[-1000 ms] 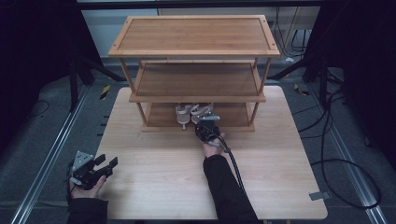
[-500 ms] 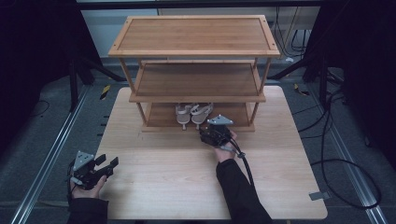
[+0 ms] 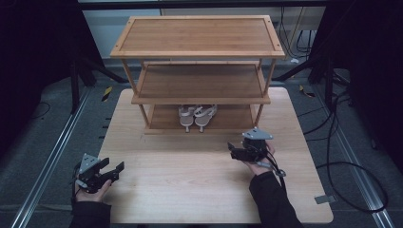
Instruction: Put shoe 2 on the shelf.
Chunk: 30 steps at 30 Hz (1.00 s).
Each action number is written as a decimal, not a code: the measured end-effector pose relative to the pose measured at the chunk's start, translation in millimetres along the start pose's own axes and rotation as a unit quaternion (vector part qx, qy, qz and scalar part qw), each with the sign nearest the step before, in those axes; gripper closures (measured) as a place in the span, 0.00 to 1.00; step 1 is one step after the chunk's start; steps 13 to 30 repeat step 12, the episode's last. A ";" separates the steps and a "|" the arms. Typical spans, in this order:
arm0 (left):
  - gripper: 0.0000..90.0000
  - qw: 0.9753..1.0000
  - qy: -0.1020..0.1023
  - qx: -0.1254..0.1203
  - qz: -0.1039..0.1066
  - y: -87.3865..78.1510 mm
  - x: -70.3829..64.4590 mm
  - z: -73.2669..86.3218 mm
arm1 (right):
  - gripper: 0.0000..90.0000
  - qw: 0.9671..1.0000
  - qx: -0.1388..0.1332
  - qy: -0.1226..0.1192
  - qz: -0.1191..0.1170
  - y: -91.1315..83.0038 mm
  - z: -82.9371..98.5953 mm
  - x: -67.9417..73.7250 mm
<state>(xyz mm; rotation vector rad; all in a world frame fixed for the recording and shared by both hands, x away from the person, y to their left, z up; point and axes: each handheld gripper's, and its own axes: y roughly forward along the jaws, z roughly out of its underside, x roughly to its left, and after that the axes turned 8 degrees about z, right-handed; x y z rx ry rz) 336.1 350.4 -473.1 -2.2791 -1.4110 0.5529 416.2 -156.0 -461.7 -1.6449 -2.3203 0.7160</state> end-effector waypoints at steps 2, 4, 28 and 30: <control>0.33 1.000 0.002 0.005 0.000 1.6 -0.3 0.3 | 0.16 1.000 0.002 -0.001 0.006 -8.2 7.9 -7.6; 0.31 1.000 0.006 0.007 -0.001 2.3 -0.2 0.3 | 0.12 1.000 0.008 -0.001 0.024 -17.2 20.0 -16.2; 0.26 1.000 0.004 0.015 -0.006 4.4 1.9 1.9 | 0.06 0.999 0.020 0.034 0.036 -42.8 53.8 -42.5; 0.26 1.000 0.004 0.015 -0.006 4.4 1.9 1.9 | 0.06 0.999 0.020 0.034 0.036 -42.8 53.8 -42.5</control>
